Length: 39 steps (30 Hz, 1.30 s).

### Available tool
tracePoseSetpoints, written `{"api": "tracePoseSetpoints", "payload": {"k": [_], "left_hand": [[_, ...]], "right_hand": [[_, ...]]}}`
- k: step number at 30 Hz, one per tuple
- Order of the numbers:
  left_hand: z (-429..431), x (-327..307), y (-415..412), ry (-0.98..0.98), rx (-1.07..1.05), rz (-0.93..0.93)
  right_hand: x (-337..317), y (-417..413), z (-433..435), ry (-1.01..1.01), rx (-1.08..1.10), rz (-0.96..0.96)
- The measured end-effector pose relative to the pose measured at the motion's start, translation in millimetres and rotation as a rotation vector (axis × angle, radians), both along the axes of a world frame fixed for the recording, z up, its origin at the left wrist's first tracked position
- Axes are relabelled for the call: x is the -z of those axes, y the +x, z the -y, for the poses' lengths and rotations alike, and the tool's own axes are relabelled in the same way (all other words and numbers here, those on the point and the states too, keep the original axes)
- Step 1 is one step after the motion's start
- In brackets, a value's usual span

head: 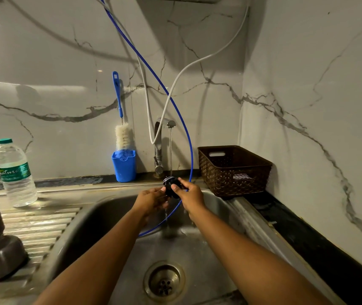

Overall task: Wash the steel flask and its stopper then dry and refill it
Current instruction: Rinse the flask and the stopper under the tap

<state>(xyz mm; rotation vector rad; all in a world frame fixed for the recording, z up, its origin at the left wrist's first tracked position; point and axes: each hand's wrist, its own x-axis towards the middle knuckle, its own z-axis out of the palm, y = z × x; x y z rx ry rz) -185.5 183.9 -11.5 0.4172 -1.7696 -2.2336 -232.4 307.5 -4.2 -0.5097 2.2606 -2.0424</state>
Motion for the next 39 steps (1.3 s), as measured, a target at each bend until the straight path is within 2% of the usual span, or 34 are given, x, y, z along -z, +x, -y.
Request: {"api": "tracePoseSetpoints", "payload": {"k": [7, 15, 19, 21, 25, 29, 35, 39], "left_hand": [[3.9, 1.2, 1.4, -0.003, 0.062, -0.035], [6.3, -2.3, 8.0, -0.025, 0.047, -0.125], [4.9, -2.7, 8.8, -0.192, -0.027, -0.19], [4.0, -2.9, 9.1, -0.319, -0.055, -0.226], [2.4, -5.9, 9.9, -0.414, -0.048, -0.296], [0.3, -6.6, 4.9, -0.513, -0.018, -0.305], [-2.5, -3.0, -3.3, -0.573, -0.033, -0.196], [-6.6, 0.1, -5.7, -0.498, -0.075, -0.151]], "right_hand": [[0.6, 1.3, -0.4, 0.093, 0.012, -0.097], [0.3, 2.2, 1.4, 0.106, -0.011, -0.153], [-0.4, 2.1, -1.0, 0.104, -0.013, -0.164], [1.5, 0.6, -2.1, 0.106, -0.01, -0.153], [3.8, -3.2, -5.3, 0.083, -0.015, -0.1], [5.7, -4.3, -10.2, -0.036, -0.065, 0.04], [9.8, -10.2, -14.9, -0.075, -0.056, 0.13], [11.2, -8.8, -11.7, -0.057, -0.034, 0.162]]}}
